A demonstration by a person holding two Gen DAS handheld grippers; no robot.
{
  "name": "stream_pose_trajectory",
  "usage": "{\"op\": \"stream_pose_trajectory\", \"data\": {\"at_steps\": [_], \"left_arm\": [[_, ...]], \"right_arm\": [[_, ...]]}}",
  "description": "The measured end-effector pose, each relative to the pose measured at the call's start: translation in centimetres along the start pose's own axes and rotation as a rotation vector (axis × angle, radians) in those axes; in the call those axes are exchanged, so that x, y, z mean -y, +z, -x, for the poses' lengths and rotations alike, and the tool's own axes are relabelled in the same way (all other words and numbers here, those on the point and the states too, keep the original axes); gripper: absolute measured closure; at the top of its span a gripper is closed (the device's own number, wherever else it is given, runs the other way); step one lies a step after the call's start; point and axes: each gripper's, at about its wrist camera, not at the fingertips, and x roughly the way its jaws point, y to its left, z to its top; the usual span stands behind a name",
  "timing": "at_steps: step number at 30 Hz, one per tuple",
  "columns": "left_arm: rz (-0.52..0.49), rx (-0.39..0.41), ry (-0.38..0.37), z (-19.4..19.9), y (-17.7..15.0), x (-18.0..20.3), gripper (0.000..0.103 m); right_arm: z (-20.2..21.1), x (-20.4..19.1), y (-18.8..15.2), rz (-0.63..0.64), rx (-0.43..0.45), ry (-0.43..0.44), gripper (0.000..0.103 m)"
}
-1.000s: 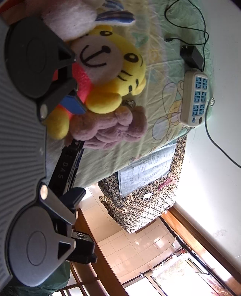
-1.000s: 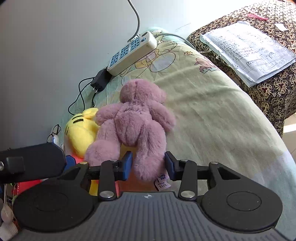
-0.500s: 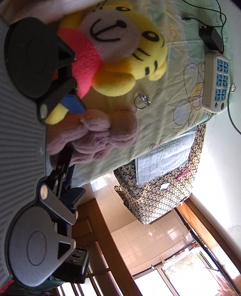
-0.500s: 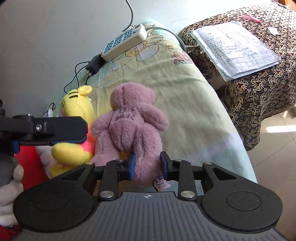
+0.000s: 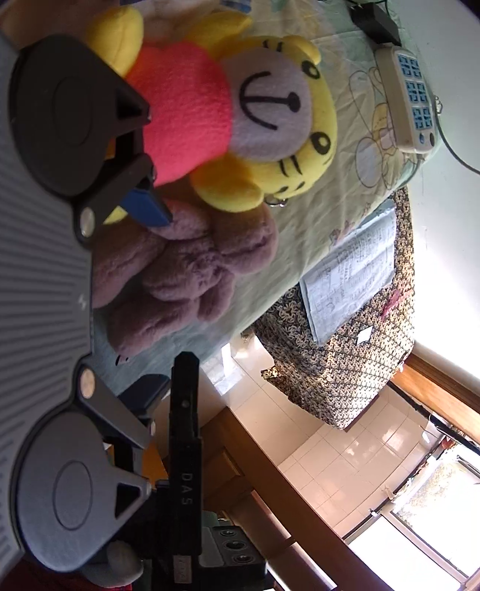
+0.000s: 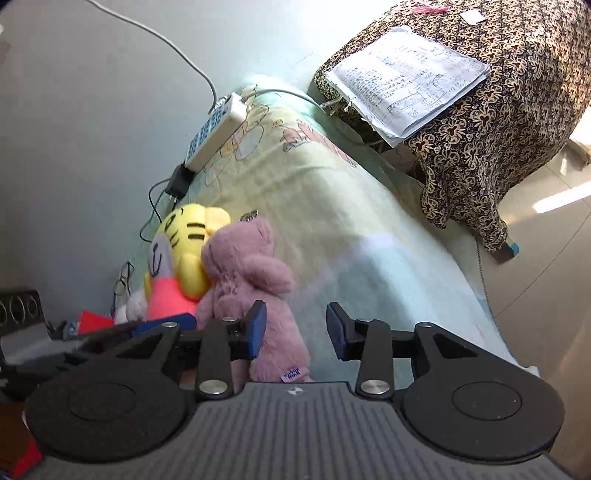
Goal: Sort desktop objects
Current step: 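Close the right tool on the mauve teddy bear's head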
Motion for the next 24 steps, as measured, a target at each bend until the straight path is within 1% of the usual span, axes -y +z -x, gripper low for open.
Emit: {"op": "stream_pose_trajectory", "data": {"at_steps": [2, 3, 5, 7, 8, 14, 17, 18, 19, 23, 24], "left_arm": [[-0.024, 0.016, -0.003, 0.7, -0.8, 0.7, 0.015], [-0.026, 0.016, 0.004, 0.7, -1.2, 0.8, 0.012], [-0.017, -0.004, 0.024, 0.2, -1.8, 0.7, 0.012], [-0.008, -0.034, 0.051, -0.8, -2.2, 0.1, 0.012], [-0.004, -0.041, 0.058, -1.3, -2.1, -0.2, 0.012], [0.004, -0.058, 0.067, -3.5, -1.9, -1.3, 0.012], [0.023, -0.055, 0.059, -4.1, -2.1, -1.4, 0.011], [0.022, -0.047, 0.061, -4.2, -2.2, -1.4, 0.011], [0.019, -0.041, 0.064, -4.2, -2.3, -1.2, 0.010], [0.011, -0.045, 0.048, -4.0, -2.9, -0.3, 0.010], [0.007, -0.050, 0.041, -3.9, -3.1, 0.0, 0.011]], "right_arm": [[-0.7, -0.3, 0.6, -0.013, 0.017, 0.031, 0.061], [-1.2, -0.5, 0.9, -0.009, 0.019, 0.040, 0.059], [-2.4, -1.0, 1.2, 0.002, 0.012, 0.065, 0.055], [-3.8, -1.4, 1.3, 0.014, -0.016, 0.090, 0.055], [-4.4, -1.6, 1.3, 0.022, -0.027, 0.083, 0.051], [-6.9, -2.3, 1.3, 0.065, -0.069, 0.095, 0.049], [-7.4, -2.8, 1.1, 0.087, -0.093, 0.110, 0.050], [-7.4, -3.0, 1.0, 0.099, -0.105, 0.110, 0.055], [-7.4, -2.9, 0.9, 0.097, -0.112, 0.114, 0.056], [-6.4, -2.1, 0.3, 0.033, -0.122, 0.125, 0.060], [-6.0, -2.0, 0.1, 0.025, -0.128, 0.126, 0.061]]}}
